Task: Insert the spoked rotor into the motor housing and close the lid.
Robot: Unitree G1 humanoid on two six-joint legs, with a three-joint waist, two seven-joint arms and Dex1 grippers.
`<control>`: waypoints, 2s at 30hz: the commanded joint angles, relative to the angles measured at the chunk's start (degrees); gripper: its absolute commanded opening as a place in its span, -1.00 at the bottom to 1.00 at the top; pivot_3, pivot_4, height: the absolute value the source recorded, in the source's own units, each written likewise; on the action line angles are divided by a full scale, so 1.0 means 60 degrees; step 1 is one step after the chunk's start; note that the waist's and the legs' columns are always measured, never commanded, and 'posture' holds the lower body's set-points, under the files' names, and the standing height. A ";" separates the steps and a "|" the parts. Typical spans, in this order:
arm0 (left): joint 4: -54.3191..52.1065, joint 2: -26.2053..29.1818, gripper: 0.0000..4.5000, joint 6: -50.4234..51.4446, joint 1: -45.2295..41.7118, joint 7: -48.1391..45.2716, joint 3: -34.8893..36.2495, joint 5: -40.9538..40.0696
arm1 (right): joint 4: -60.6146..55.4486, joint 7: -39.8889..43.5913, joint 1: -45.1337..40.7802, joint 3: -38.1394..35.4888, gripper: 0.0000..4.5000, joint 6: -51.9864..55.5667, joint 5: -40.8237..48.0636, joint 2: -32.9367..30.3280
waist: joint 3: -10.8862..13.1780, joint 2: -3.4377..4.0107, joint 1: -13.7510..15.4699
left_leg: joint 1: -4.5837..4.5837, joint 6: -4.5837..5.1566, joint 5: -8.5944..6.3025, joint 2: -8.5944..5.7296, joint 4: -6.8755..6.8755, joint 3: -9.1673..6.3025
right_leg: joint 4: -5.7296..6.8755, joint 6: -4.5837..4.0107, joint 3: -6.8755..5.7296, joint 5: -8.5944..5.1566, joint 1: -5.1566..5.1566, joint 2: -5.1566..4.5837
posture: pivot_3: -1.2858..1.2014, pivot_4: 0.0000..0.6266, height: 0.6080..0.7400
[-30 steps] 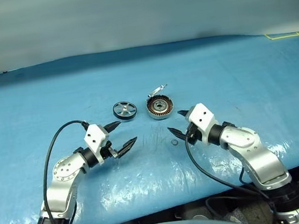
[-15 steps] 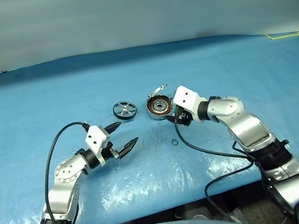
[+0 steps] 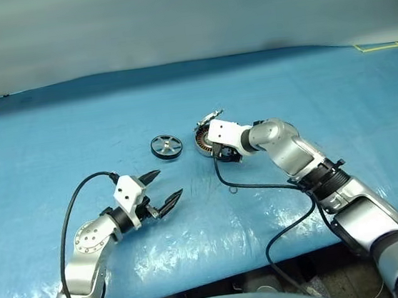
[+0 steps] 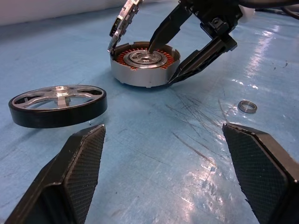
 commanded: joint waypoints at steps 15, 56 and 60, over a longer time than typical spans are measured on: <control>-0.0437 -0.0013 0.88 -0.0220 0.0155 0.0087 -0.0153 0.0224 | -0.0235 0.0217 -0.0360 -0.0203 0.57 -0.1023 -0.0962 0.0196 | 0.0003 0.0005 -0.0010 | 0.0000 -0.0002 0.0001 0.0003 -0.0002 0.0003 | 0.0001 0.0002 0.0001 0.0002 -0.0004 0.0000 | 0.03 -0.52 1.00; -0.0216 -0.0128 0.90 -0.0298 0.0043 0.0041 -0.0226 0.0386 | -0.2531 0.1961 0.0605 -0.0155 -0.12 0.1975 -0.0961 0.0844 | 0.0002 0.0006 -0.0005 | 0.0000 -0.0001 0.0000 0.0005 -0.0007 -0.0003 | -0.0001 0.0002 -0.0007 0.0002 -0.0001 -0.0006 | 0.03 -0.52 1.00; -0.0207 -0.0144 0.90 -0.0280 0.0079 0.0056 -0.0231 0.0356 | -0.4917 0.2495 0.1420 0.0368 -0.12 0.4133 -0.0598 0.0556 | 0.0003 0.0007 0.0007 | -0.0002 -0.0002 -0.0002 0.0006 -0.0013 -0.0018 | -0.0002 0.0000 -0.0020 0.0000 -0.0001 -0.0010 | 0.03 -0.52 1.00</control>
